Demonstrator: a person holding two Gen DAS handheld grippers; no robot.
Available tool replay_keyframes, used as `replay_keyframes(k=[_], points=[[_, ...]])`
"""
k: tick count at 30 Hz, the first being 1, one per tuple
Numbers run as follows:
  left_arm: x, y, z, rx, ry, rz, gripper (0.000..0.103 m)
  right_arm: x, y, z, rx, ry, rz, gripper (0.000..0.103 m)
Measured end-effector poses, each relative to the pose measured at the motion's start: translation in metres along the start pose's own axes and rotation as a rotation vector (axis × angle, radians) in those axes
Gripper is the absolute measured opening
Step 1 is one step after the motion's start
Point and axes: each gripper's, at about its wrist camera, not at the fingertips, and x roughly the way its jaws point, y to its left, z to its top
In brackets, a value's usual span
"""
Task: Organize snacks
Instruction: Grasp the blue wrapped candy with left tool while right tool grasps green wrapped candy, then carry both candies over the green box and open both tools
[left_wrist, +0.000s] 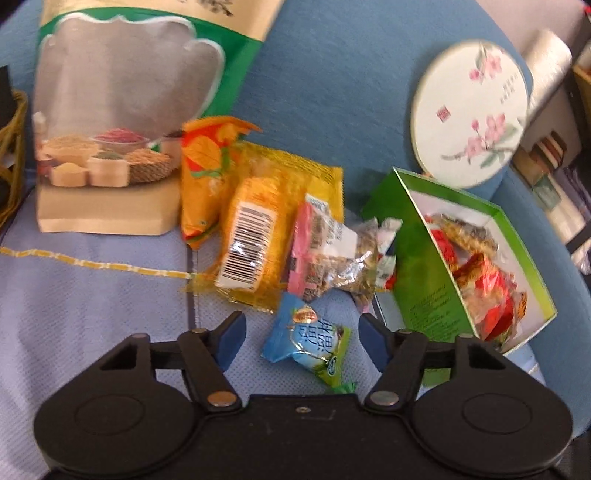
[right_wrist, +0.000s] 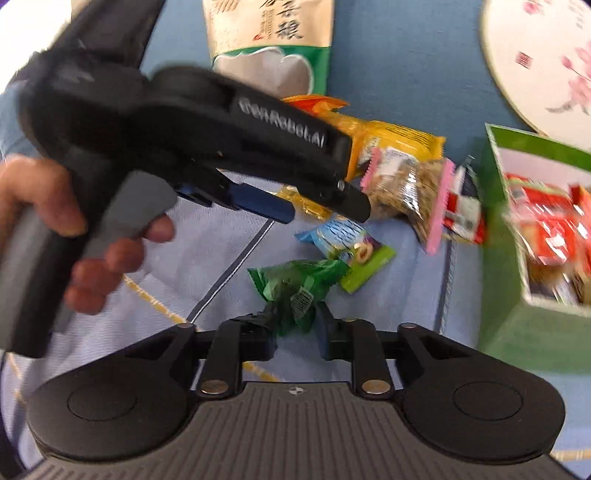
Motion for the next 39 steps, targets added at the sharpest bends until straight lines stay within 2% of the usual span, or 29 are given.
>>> replay_keyframes(k=[5, 6, 7, 8, 9, 12, 14, 16, 17, 20, 21, 22, 23, 24, 25, 26, 27, 30, 33, 35, 36, 37, 39], points=[[0.021, -0.016, -0.004, 0.071, 0.024, 0.031, 0.103, -0.030, -0.013, -0.019, 0.060, -0.013, 0.001, 0.033], [0.023, -0.020, -0.006, 0.093, 0.019, 0.045, 0.100, -0.035, -0.016, -0.022, 0.075, -0.015, -0.005, 0.033], [0.024, -0.024, -0.007, 0.121, 0.016, 0.067, 0.093, -0.038, -0.018, -0.025, 0.087, -0.018, -0.011, 0.032], [0.026, -0.028, -0.009, 0.157, 0.018, 0.096, 0.065, -0.041, -0.021, -0.028, 0.097, -0.021, -0.014, 0.030], [0.026, -0.032, -0.012, 0.200, 0.020, 0.120, 0.048, -0.045, -0.022, -0.030, 0.106, -0.027, -0.015, 0.030], [0.020, -0.034, -0.018, 0.221, 0.029, 0.118, 0.039, -0.052, -0.024, -0.030, 0.115, -0.043, -0.018, 0.028], [0.014, -0.035, -0.023, 0.223, 0.030, 0.109, 0.037, -0.057, -0.024, -0.032, 0.117, -0.057, -0.020, 0.027], [0.005, -0.035, -0.028, 0.201, 0.025, 0.078, 0.036, -0.062, -0.025, -0.032, 0.120, -0.071, -0.019, 0.009], [0.000, -0.035, -0.029, 0.190, 0.019, 0.064, 0.036, -0.066, -0.025, -0.035, 0.123, -0.078, -0.017, 0.005], [-0.014, -0.037, -0.028, 0.166, 0.001, 0.037, 0.036, -0.070, -0.026, -0.031, 0.120, -0.088, -0.019, 0.005], [-0.020, -0.038, -0.027, 0.160, -0.011, 0.032, 0.036, -0.070, -0.026, -0.031, 0.111, -0.081, -0.020, 0.012], [-0.027, -0.039, -0.026, 0.152, -0.025, 0.027, 0.036, -0.070, -0.027, -0.032, 0.106, -0.076, -0.012, 0.030], [-0.033, -0.039, -0.025, 0.140, -0.040, 0.019, 0.036, -0.069, -0.026, -0.032, 0.108, -0.083, -0.007, 0.035], [-0.036, -0.039, -0.023, 0.129, -0.053, 0.011, 0.036, -0.069, -0.025, -0.033, 0.108, -0.092, -0.012, 0.046], [-0.041, -0.039, -0.022, 0.116, -0.065, 0.001, 0.036, -0.068, -0.022, -0.032, 0.100, -0.098, -0.016, 0.065], [-0.046, -0.038, -0.021, 0.106, -0.074, -0.005, 0.036, -0.064, -0.019, -0.031, 0.093, -0.102, -0.027, 0.073], [-0.050, -0.038, -0.019, 0.100, -0.083, -0.007, 0.036, -0.060, -0.016, -0.029, 0.086, -0.103, -0.037, 0.079], [-0.058, -0.037, -0.016, 0.091, -0.109, -0.010, 0.036, -0.047, -0.006, -0.021, 0.072, -0.105, -0.022, 0.079], [-0.067, -0.032, -0.013, 0.067, -0.120, -0.017, 0.036, -0.029, 0.006, -0.014, 0.031, -0.095, -0.019, 0.094], [-0.067, -0.029, -0.011, 0.060, -0.119, -0.018, 0.036, -0.014, 0.012, -0.014, -0.004, -0.060, -0.072, 0.092], [-0.068, -0.028, -0.012, 0.059, -0.119, -0.015, 0.036, -0.007, 0.013, -0.016, -0.010, -0.030, -0.090, 0.056], [-0.068, -0.028, -0.013, 0.057, -0.118, -0.014, 0.036, -0.002, 0.011, -0.018, 0.001, -0.003, -0.096, 0.048], [-0.067, -0.027, -0.013, 0.049, -0.117, -0.024, 0.036, -0.010, 0.005, -0.021, 0.040, -0.023, -0.071, 0.048]])
